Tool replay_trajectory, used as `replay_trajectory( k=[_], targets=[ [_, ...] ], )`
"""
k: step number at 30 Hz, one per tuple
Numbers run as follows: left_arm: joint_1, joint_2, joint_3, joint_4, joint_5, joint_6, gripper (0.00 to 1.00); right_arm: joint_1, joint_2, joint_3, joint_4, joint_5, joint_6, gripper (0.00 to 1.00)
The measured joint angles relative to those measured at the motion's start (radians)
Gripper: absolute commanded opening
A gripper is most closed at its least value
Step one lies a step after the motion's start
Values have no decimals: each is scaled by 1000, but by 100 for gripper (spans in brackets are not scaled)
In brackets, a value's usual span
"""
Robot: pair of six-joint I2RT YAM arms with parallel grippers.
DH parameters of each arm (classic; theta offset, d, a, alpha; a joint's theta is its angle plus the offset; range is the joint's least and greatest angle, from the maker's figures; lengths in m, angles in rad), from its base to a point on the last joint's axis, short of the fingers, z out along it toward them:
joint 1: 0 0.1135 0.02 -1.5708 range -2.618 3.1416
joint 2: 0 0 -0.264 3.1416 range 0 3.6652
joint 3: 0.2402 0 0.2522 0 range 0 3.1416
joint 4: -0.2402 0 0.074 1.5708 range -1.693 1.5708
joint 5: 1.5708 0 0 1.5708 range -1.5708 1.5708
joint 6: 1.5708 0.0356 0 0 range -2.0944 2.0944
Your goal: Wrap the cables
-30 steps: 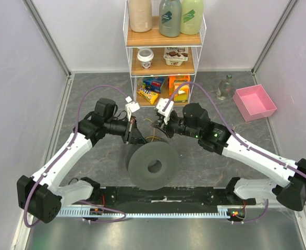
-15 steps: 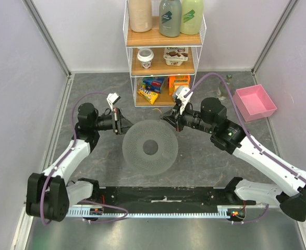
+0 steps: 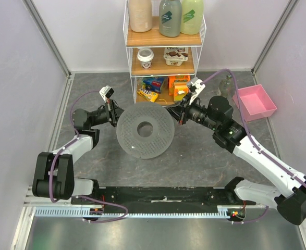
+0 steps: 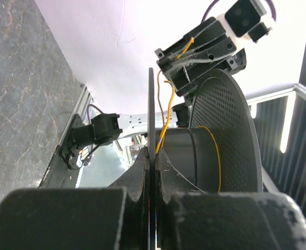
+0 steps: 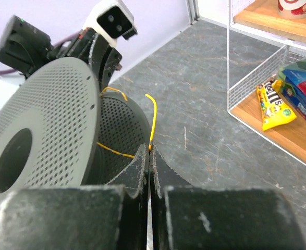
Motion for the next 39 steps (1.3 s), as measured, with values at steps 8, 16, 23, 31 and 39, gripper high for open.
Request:
replay_trajectory(
  k=[8, 16, 23, 31, 39],
  targets=[
    [58, 24, 30, -79, -38, -51, 1, 2, -36, -108, 239, 3, 148, 0],
    [95, 54, 137, -340, -39, -85, 2, 119, -24, -186, 415, 118, 87, 0],
    [113, 64, 185, -570, -14, -87, 2, 242, 21, -206, 521, 278, -158, 0],
    [114, 65, 205, -739, 0, -61, 2, 338, 23, -270, 614, 341, -603, 0],
    [115, 66, 239, -903, -20, 19, 2, 342, 25, -286, 558, 267, -1015, 0]
  ],
)
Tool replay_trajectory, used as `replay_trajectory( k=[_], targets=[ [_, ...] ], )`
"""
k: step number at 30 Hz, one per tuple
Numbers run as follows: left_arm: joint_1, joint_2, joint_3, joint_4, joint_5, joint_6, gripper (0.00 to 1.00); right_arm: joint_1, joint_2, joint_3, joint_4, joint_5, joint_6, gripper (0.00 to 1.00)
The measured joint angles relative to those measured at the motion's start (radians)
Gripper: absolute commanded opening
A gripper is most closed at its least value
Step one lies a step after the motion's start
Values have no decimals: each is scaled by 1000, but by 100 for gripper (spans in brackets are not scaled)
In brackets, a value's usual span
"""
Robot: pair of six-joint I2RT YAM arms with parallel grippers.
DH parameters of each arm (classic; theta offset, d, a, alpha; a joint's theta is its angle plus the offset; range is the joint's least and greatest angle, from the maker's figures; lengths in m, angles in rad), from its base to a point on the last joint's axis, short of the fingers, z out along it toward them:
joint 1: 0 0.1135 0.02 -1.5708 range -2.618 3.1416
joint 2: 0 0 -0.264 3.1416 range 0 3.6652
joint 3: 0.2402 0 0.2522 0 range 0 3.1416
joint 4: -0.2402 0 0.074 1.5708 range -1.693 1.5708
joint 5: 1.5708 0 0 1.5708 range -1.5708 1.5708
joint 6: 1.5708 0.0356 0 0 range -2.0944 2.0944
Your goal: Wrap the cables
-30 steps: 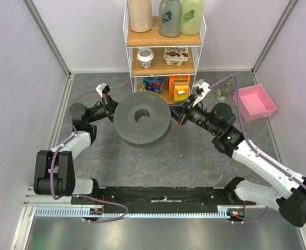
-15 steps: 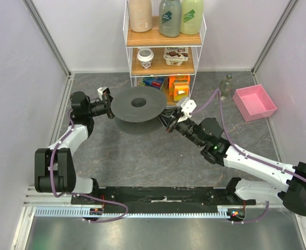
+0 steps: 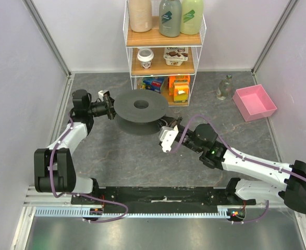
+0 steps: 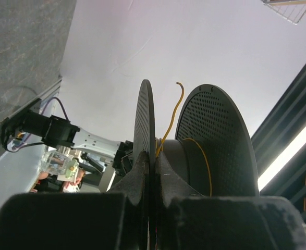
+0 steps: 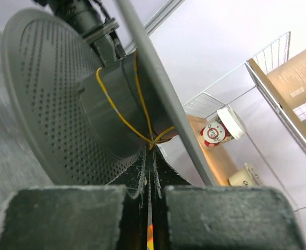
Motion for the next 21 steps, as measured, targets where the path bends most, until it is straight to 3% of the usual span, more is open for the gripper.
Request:
replay_trajectory(
  k=[5, 12, 21],
  targets=[
    [-1, 1, 1, -57, -28, 100, 2, 0, -3, -25, -72, -25, -197, 0],
    [-15, 44, -11, -98, -44, 262, 1, 0, -10, -100, -117, -41, -311, 0],
    [-29, 167, -130, 87, -49, 293, 1, 5, 28, -245, -51, -30, -394, 0]
  ],
)
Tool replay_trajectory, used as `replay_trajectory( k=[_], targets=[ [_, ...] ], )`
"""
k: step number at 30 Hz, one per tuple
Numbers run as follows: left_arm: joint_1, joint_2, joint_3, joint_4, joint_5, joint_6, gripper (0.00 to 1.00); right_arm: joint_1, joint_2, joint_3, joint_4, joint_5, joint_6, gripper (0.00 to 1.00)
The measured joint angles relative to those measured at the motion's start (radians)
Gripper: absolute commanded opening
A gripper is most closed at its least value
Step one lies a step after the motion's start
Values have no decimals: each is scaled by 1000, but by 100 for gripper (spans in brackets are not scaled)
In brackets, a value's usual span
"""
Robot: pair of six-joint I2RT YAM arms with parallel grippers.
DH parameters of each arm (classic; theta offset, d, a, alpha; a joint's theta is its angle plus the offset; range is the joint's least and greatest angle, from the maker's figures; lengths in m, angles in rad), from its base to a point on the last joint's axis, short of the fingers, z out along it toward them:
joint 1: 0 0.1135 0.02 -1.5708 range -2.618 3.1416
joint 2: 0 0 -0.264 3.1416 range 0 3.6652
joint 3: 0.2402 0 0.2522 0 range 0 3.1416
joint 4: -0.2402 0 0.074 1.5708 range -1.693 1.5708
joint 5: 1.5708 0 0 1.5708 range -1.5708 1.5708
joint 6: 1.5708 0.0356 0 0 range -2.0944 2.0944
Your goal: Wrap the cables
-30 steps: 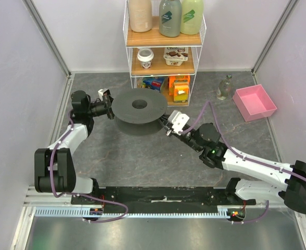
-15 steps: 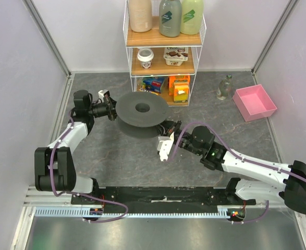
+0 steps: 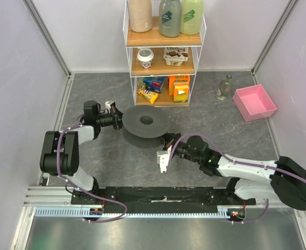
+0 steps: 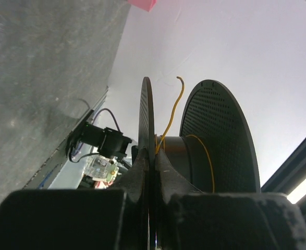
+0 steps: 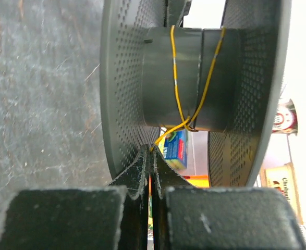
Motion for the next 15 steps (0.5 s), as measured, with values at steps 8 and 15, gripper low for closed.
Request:
replay_trajectory(
  k=[8, 15],
  targets=[
    [-23, 151, -14, 135, -50, 33, 2, 1, 178, -41, 140, 42, -76, 0],
    [-27, 267, 18, 143, -51, 94, 2, 0, 276, -45, 198, 61, -108, 0]
  ],
)
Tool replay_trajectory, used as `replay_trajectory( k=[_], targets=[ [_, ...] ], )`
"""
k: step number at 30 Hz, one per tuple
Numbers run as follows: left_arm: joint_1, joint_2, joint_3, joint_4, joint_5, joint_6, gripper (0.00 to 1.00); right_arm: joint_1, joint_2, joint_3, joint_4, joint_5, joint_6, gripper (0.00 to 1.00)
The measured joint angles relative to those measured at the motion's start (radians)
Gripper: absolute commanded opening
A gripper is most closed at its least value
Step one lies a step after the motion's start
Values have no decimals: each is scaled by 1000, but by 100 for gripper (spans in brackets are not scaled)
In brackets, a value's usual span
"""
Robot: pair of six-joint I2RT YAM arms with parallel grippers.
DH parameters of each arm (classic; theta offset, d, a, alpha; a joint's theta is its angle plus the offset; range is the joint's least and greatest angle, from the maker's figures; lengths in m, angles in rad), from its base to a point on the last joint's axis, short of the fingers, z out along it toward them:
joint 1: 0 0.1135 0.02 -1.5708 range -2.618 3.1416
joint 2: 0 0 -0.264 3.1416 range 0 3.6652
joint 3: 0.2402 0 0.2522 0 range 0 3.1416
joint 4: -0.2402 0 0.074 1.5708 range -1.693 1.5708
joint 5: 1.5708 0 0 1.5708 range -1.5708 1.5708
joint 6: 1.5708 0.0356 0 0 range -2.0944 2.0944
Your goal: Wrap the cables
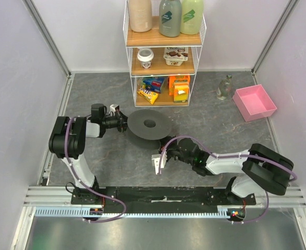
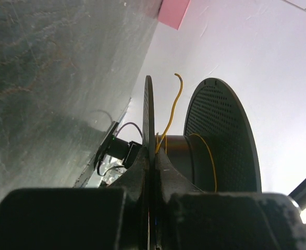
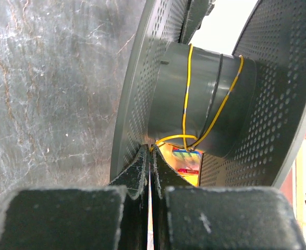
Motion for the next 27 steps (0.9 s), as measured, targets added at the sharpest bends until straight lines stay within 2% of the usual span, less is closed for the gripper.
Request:
replay_trajectory(
  k=[20, 27],
  targets=[
    [-19, 181, 102, -1, -53, 166, 6, -61, 256, 30, 63, 20, -97, 0],
    [-19, 225, 138, -13, -70, 196, 21, -67, 321, 47, 80, 37, -116, 0]
  ],
)
